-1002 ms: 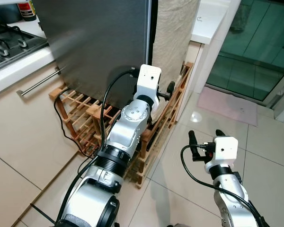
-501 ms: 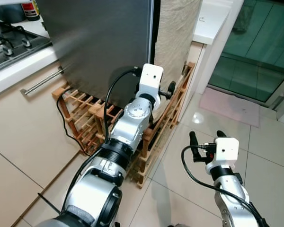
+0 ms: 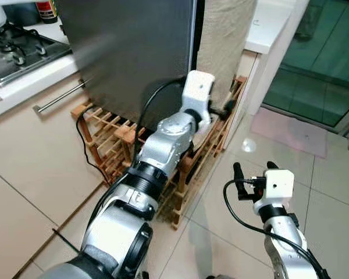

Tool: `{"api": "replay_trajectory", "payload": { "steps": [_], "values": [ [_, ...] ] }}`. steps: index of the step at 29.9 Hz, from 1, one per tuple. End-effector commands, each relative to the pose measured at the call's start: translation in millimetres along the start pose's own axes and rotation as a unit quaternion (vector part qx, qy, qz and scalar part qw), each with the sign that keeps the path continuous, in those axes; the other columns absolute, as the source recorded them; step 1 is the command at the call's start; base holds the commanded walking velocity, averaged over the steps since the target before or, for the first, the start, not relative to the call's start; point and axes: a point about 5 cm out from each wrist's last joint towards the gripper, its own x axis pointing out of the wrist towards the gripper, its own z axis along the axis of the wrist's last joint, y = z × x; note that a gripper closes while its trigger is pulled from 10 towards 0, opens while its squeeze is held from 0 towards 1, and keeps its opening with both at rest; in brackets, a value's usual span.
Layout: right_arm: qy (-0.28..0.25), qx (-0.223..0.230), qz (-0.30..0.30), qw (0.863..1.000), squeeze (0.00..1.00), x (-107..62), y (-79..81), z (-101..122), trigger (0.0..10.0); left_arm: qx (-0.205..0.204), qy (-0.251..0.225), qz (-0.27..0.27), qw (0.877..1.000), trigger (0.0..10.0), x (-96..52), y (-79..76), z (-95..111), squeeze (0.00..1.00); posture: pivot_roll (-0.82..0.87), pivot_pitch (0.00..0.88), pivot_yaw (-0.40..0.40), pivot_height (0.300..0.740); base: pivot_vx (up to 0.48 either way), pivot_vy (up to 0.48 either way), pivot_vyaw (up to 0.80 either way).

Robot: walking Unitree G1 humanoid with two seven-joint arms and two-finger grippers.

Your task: Restocking fridge

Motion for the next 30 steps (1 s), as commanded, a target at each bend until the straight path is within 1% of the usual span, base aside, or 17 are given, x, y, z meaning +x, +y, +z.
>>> {"api": "replay_trajectory", "payload": {
  "steps": [1,3,6,7,8,9,10,11,15,17,19,21,23,24,26,27,30],
  "values": [
    [0.003,-0.003,-0.002,1.0,0.0,1.6,-2.6,0,10.0,-0.051,-0.03,-0.085,0.995,10.0,13.0,-60.7,3,0.0,0.0,0.049,-0.01,0.736,0.0,0.0,0.0],
    [0.003,-0.003,-0.001,1.0,0.0,2.3,-2.3,0,10.0,-0.052,-0.036,-0.094,0.994,10.0,11.7,-61.8,6,0.0,0.0,0.049,-0.009,0.736,0.0,0.0,0.0],
    [0.001,-0.002,-0.002,1.0,0.0,3.7,-1.8,0,10.0,-0.021,-0.046,-0.095,0.994,10.0,8.2,-57.9,8,0.0,0.01,0.049,-0.009,0.736,0.0,0.0,0.0],
    [0.001,-0.002,-0.002,1.0,0.0,3.7,-1.8,0,10.0,-0.021,-0.046,-0.095,0.994,10.0,8.2,-57.9,8,0.0,0.01,0.049,-0.009,0.736,0.0,0.0,0.0],
    [-0.001,-0.001,-0.005,1.0,0.0,4.7,-1.6,1,10.0,0.013,-0.048,-0.078,0.996,10.0,1.0,-48.5,4,0.0,0.01,0.046,-0.008,0.736,0.0,0.0,0.0],
    [-0.001,-0.001,-0.005,1.0,0.0,4.7,-1.6,1,10.0,0.013,-0.048,-0.078,0.996,10.0,1.0,-48.5,4,0.0,0.01,0.046,-0.008,0.736,0.0,0.0,0.0],
    [-0.002,0.001,-0.007,1.0,0.0,5.2,-1.6,1,10.0,0.032,-0.047,-0.061,0.997,10.0,-4.8,-40.3,0,0.0,0.01,0.046,-0.008,0.736,0.0,0.0,0.0],
    [-0.004,0.002,-0.008,1.0,0.0,5.6,-1.5,2,10.0,0.036,-0.045,-0.046,0.997,10.0,-10.5,-32.7,-5,0.0,0.01,0.044,-0.007,0.736,0.0,0.0,0.0],
    [-0.01,0.004,-0.013,1.0,0.0,6.6,-2.1,5,10.0,0.026,-0.029,0.013,0.999,10.0,-29.4,-5.4,-23,0.0,0.02,0.041,-0.004,0.736,0.0,0.0,0.0],
    [-0.017,0.003,-0.022,1.0,0.0,6.7,-4.4,9,10.0,0.015,-0.023,0.052,0.998,10.0,-45.7,13.5,-31,0.0,0.02,0.041,-0.004,0.736,0.0,0.0,0.0],
    [-0.021,0.002,-0.028,0.999,0.0,6.5,-6.4,10,10.0,0.011,-0.022,0.076,0.997,10.0,-56.3,24.0,-35,0.0,0.03,0.03,-0.001,0.736,0.0,0.0,0.0],
    [-0.026,-0.001,-0.039,0.999,0.0,5.9,-9.3,11,10.0,0.034,-0.022,0.101,0.994,10.0,-65.3,33.0,-38,0.0,0.03,0.029,-0.001,0.736,0.0,0.0,0.0],
    [-0.039,-0.007,-0.063,0.997,0.0,3.4,-14.7,15,10.0,0.049,-0.013,0.172,0.984,10.0,-82.7,55.4,-47,0.0,0.04,0.025,0.001,0.736,0.0,0.0,0.0],
    [-0.039,-0.007,-0.063,0.997,0.0,3.4,-14.7,15,10.0,0.049,-0.013,0.172,0.984,10.0,-82.7,55.4,-47,0.0,0.04,0.025,0.001,0.736,0.0,0.0,0.0],
    [-0.044,-0.001,-0.095,0.995,0.0,-0.9,-21.4,17,10.0,0.078,-0.001,0.227,0.971,10.0,-101.8,72.7,-60,0.0,0.04,0.015,0.006,0.736,0.0,0.0,0.0],
    [-0.041,0.006,-0.107,0.993,0.0,-3.3,-23.4,16,10.0,0.08,0.01,0.248,0.965,10.0,-110.9,79.4,-68,0.0,0.04,0.015,0.006,0.736,0.0,0.0,0.0],
    [-0.038,0.014,-0.12,0.992,0.0,-7.4,-24.7,14,10.0,0.088,0.028,0.269,0.959,10.0,-125.0,85.6,-80,0.0,0.04,0.011,0.011,0.736,0.0,0.0,0.0]
  ]
}}
